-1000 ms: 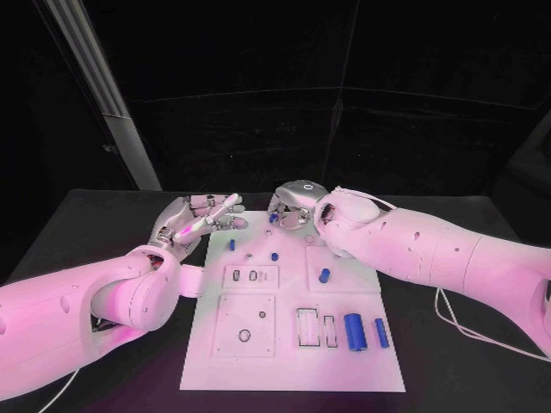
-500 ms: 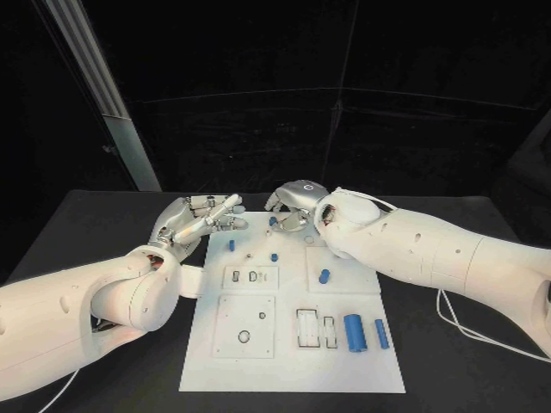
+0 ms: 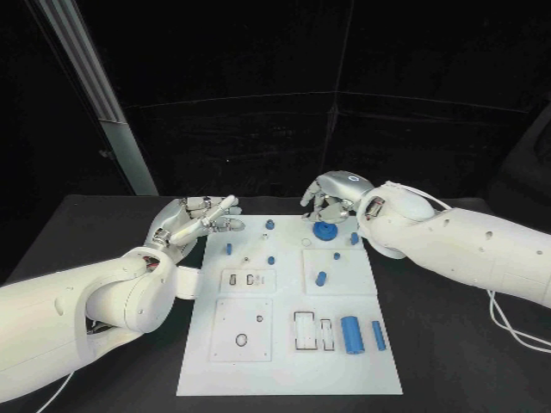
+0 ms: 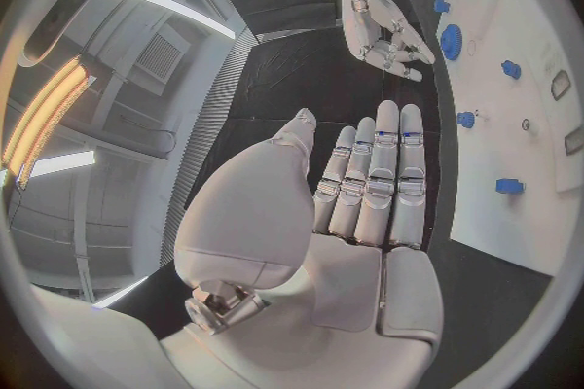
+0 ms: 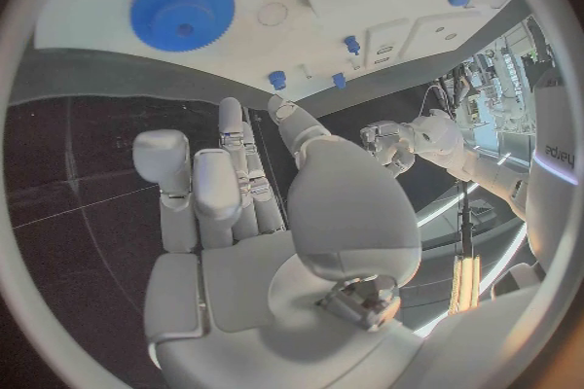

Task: Assemble the parts on the task board

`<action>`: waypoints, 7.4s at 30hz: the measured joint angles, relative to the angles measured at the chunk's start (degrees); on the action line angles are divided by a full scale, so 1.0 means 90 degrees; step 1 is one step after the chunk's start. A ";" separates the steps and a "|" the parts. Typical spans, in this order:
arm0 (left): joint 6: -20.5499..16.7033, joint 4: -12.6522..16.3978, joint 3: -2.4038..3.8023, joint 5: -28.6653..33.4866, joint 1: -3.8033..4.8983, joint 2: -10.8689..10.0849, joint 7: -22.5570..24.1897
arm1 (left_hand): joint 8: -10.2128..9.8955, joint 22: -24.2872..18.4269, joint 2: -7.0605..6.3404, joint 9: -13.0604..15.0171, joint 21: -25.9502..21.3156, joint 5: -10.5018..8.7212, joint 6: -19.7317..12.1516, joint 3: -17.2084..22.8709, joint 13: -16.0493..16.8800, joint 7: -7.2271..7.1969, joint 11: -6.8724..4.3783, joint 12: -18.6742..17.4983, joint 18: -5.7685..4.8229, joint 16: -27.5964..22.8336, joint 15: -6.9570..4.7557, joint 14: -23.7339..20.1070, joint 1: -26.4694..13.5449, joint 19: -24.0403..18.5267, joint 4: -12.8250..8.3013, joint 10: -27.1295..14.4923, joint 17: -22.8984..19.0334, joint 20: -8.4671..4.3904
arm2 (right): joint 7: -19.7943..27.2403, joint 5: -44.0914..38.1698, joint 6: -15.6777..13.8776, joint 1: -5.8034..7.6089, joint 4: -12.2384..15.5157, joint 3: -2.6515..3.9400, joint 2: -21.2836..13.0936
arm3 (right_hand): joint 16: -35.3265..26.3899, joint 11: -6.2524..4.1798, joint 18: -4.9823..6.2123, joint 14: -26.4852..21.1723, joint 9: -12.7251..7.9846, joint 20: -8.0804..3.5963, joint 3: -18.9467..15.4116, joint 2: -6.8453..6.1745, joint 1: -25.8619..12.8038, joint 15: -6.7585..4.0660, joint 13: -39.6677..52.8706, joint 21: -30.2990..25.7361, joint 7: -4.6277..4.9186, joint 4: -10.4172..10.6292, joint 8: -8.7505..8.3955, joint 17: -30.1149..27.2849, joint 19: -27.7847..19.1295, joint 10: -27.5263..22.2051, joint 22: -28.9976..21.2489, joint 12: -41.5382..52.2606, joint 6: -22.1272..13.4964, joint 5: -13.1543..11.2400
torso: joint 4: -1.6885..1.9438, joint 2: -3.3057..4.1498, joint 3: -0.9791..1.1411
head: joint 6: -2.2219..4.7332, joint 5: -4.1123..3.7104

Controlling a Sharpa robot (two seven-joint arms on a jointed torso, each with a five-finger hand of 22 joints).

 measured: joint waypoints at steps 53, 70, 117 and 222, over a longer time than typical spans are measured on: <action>0.0039 -0.0101 -0.0001 -0.0002 0.0006 0.0047 -0.0005 | -0.0026 -0.0009 0.0026 0.0000 -0.0026 0.0000 0.0000 0.0000 -0.0004 0.0000 0.0000 -0.0016 0.0000 0.0000 0.0000 0.0000 0.0026 0.0000 -0.0035 0.0000 0.0004 0.0000 | -0.1135 -0.0083 0.1647 -0.0010 -0.0119 0.0032 -0.0060 | 0.1220 0.0023 -0.0296 0.0000 -0.0022 0.0070 -0.1347 0.0402 0.1377 0.0048 0.5697 0.0958 0.0026 0.0981 0.0393 0.2037 0.0447 -0.0185 0.1591 0.5043 -0.0354 0.0016 | -0.0038 -0.0007 -0.0001 | -0.0114 -0.0059; 0.0046 -0.0108 -0.0001 -0.0002 0.0006 0.0048 -0.0006 | -0.0025 -0.0008 0.0026 0.0000 -0.0026 0.0000 0.0000 0.0000 -0.0003 0.0000 0.0000 -0.0041 0.0000 0.0000 0.0000 0.0000 0.0026 0.0000 -0.0035 0.0000 0.0010 0.0000 | -0.1149 -0.0302 0.1565 -0.0012 -0.0143 0.0035 0.0040 | 0.1274 -0.0046 -0.0295 0.0000 -0.0036 0.0045 -0.1079 0.0486 0.1459 0.0048 0.6060 0.1001 -0.0031 0.0950 0.0480 0.2170 0.0472 0.0023 0.1695 0.5375 -0.0030 -0.0108 | -0.0040 -0.0007 -0.0002 | -0.0149 -0.0070; 0.0057 -0.0121 -0.0001 -0.0004 0.0007 0.0065 -0.0017 | -0.0026 -0.0010 0.0026 0.0000 -0.0026 0.0000 0.0000 0.0000 -0.0001 0.0000 0.0000 -0.0041 0.0000 0.0001 0.0000 0.0000 0.0026 0.0000 -0.0035 0.0000 0.0008 0.0000 | -0.1399 -0.0921 0.0620 -0.0188 0.0215 -0.0085 0.1181 | 0.1348 -0.0075 -0.0294 -0.0001 -0.0317 -0.0012 -0.0108 0.0376 0.1111 0.0002 0.6272 0.1123 0.0002 0.1083 0.0291 0.2169 0.0616 0.0097 0.1928 0.5464 0.0070 0.0295 | -0.0032 0.0001 -0.0002 | -0.0147 0.0075; 0.0119 -0.0365 -0.0004 -0.0005 -0.0007 0.0184 -0.0061 | -0.0068 -0.0030 0.0059 0.0000 -0.0050 0.0000 0.0000 0.0018 -0.0001 0.0000 0.0000 -0.0066 0.0000 -0.0045 0.0000 0.0000 0.0059 0.0000 -0.0087 0.0000 0.0027 0.0000 | 0.1430 0.1986 0.0501 -0.0596 -0.0374 -0.0100 -0.0879 | 0.1324 0.0137 -0.0293 0.0007 -0.0047 0.0159 -0.0858 0.0375 0.1737 0.0193 0.5889 0.1051 0.0149 0.1142 -0.0145 0.2167 0.0558 -0.0347 0.1764 0.4896 -0.0331 0.0149 | -0.0287 0.0001 0.0224 | -0.0219 0.0034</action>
